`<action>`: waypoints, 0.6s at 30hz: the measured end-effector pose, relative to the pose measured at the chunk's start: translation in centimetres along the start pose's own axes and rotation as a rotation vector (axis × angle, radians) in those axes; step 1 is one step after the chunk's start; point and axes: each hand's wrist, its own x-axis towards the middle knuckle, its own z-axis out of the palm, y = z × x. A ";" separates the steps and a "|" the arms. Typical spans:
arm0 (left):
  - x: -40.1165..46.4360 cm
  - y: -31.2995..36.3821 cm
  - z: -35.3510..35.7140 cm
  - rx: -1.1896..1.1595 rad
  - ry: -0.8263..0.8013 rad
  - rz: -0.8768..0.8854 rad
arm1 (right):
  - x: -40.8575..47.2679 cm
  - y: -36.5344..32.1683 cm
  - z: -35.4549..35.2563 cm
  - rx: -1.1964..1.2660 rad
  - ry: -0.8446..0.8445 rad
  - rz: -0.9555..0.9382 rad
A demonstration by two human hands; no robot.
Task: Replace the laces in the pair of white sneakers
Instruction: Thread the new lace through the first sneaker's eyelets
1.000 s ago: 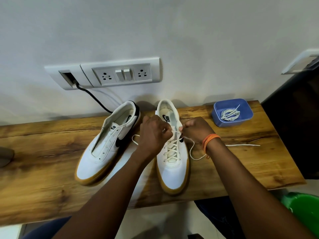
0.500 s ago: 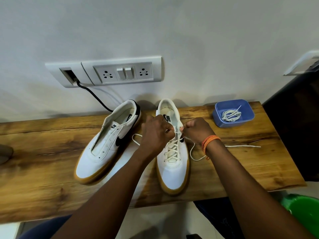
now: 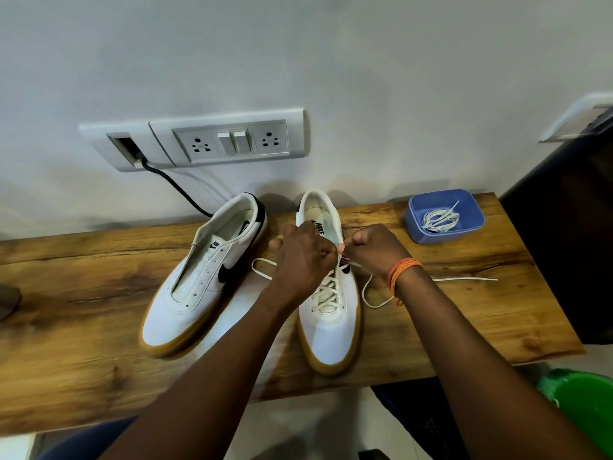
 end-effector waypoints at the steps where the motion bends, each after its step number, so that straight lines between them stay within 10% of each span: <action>1: 0.0 -0.1 0.0 -0.012 -0.003 0.004 | 0.0 0.0 -0.2 0.006 -0.020 0.000; 12: -0.2 1.0 -1.0 0.114 -0.095 -0.055 | 0.5 0.2 -0.7 -0.303 0.063 0.083; 18: -4.8 -0.9 -2.7 0.133 0.003 0.168 | 1.4 3.2 -6.8 -0.422 0.429 0.293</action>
